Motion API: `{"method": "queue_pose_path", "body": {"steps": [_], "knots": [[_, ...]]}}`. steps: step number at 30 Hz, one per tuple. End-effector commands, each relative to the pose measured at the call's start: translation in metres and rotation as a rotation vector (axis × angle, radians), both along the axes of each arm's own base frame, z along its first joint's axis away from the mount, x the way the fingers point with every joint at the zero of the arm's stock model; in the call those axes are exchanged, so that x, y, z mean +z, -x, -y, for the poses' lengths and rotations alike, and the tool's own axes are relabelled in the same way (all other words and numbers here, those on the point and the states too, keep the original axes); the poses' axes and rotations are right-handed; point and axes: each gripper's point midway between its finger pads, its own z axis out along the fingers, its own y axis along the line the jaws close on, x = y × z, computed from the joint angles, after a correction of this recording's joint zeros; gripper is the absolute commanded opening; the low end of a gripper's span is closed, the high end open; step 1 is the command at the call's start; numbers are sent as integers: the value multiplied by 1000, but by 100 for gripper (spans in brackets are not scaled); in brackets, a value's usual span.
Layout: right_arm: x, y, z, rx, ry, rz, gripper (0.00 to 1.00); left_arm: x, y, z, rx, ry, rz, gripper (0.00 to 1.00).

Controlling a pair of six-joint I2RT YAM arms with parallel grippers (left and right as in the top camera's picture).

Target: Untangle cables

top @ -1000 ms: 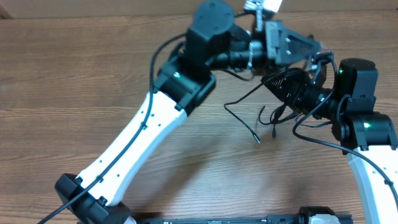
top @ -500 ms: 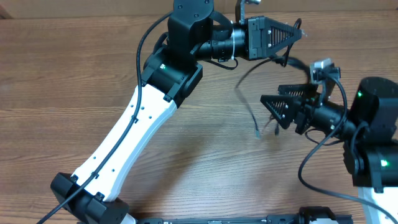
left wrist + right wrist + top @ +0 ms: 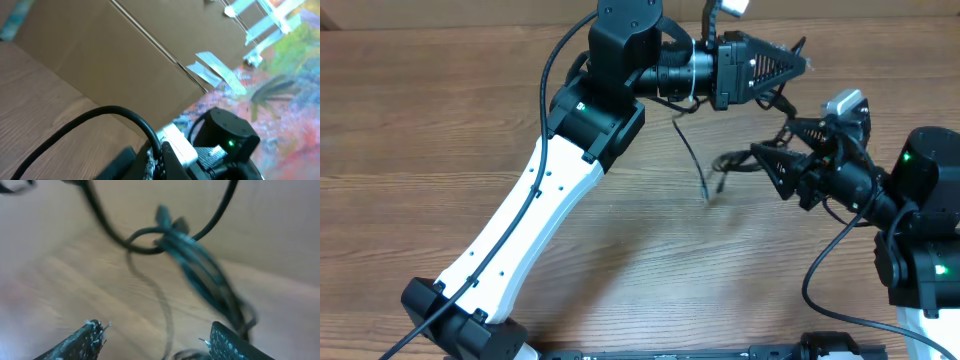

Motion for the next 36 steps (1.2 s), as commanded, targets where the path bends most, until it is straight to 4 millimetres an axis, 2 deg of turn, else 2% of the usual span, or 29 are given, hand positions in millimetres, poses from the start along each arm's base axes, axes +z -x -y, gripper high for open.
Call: {"method": "queue_pose_path", "body": {"steps": [1,3,9,15,16,17,18,19,21,25,26,29,30,31,36], "knots": [[0,-18,29,-127,220,132,66,18,21,-8,-76,24,87,4],[2,-22,35,-150,264,166,67,17,27,-9,-110,22,88,4],[19,-30,34,-130,335,297,70,16,47,-7,-216,18,92,4],[17,-32,32,-116,337,295,69,15,52,-8,-241,17,93,4],[14,-30,26,-69,335,297,63,15,52,-7,-243,17,93,4],[12,-26,18,-19,315,293,52,16,53,-7,-245,18,93,4],[9,-21,8,50,281,281,18,17,55,-6,-249,21,99,4],[6,-18,3,80,265,268,7,17,55,-6,-250,21,100,4],[-2,-11,-4,123,208,198,4,17,54,-5,-242,22,102,4],[-5,-8,-5,44,21,11,4,16,45,-12,-214,33,249,5],[-4,-9,-4,15,-36,-36,4,14,42,-14,-203,32,282,12],[-5,-12,3,-96,-238,-217,4,12,33,-20,-178,26,339,53],[-7,-12,6,-132,-295,-276,4,10,30,-22,-169,21,342,100],[-12,-11,9,-180,-365,-359,4,8,26,-23,-153,13,347,100],[-25,-6,15,-252,-444,-497,4,-3,21,-25,-138,-22,322,100]]}}
